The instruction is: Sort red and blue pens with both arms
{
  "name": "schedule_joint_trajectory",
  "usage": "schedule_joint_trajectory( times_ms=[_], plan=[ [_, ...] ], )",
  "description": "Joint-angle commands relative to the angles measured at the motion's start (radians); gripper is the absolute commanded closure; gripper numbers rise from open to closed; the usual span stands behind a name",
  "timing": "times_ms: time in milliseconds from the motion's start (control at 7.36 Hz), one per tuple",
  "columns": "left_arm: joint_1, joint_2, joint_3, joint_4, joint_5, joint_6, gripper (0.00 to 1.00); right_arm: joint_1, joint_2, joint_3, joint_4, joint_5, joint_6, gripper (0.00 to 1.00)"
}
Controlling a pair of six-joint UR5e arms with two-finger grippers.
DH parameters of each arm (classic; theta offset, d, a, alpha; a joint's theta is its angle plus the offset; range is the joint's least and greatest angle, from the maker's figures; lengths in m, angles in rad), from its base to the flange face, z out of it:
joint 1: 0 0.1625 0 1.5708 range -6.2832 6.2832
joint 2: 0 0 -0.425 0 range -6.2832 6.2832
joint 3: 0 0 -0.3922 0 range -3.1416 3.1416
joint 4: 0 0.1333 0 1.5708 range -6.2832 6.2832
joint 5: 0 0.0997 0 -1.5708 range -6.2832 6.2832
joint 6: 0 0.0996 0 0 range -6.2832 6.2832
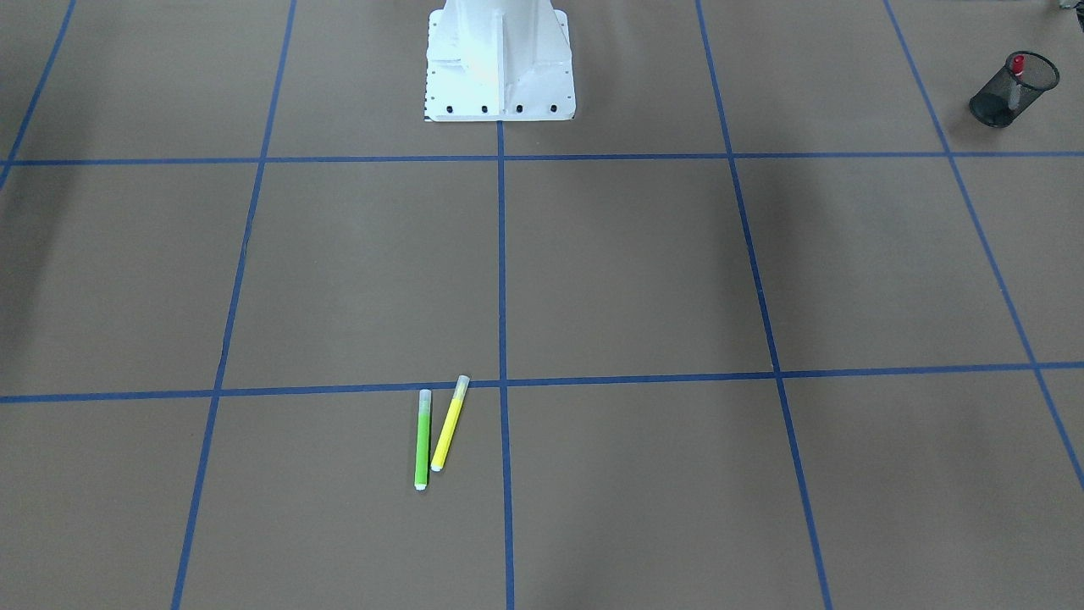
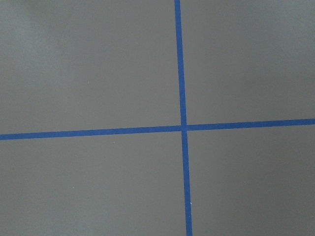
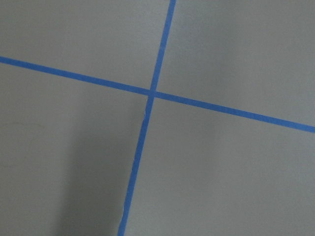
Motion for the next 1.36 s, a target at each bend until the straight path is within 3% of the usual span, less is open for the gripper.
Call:
schedule_joint_trajectory(
  times_ms=[0, 408, 680, 816, 1223],
  plan=[
    [0.049, 0.009, -0.043, -0.002, -0.001, -0.099, 0.0, -0.053, 0.007, 0.022, -0.003, 0.003, 0.085, 0.0],
    [0.051, 0.023, -0.047, -0.01, -0.005, -0.096, 0.0, -0.072, 0.048, 0.117, -0.254, 0.006, 0.079, 0.0],
    [0.051, 0.026, -0.048, -0.01, -0.005, -0.096, 0.0, -0.081, 0.051, 0.124, -0.255, 0.004, 0.079, 0.0],
    [0.051, 0.026, -0.048, -0.025, -0.005, -0.098, 0.0, -0.08, 0.033, 0.177, -0.261, 0.007, 0.079, 0.0],
    [0.051, 0.032, -0.053, -0.053, -0.019, -0.099, 0.0, -0.081, 0.02, 0.177, -0.255, 0.01, 0.079, 0.0]
  ],
)
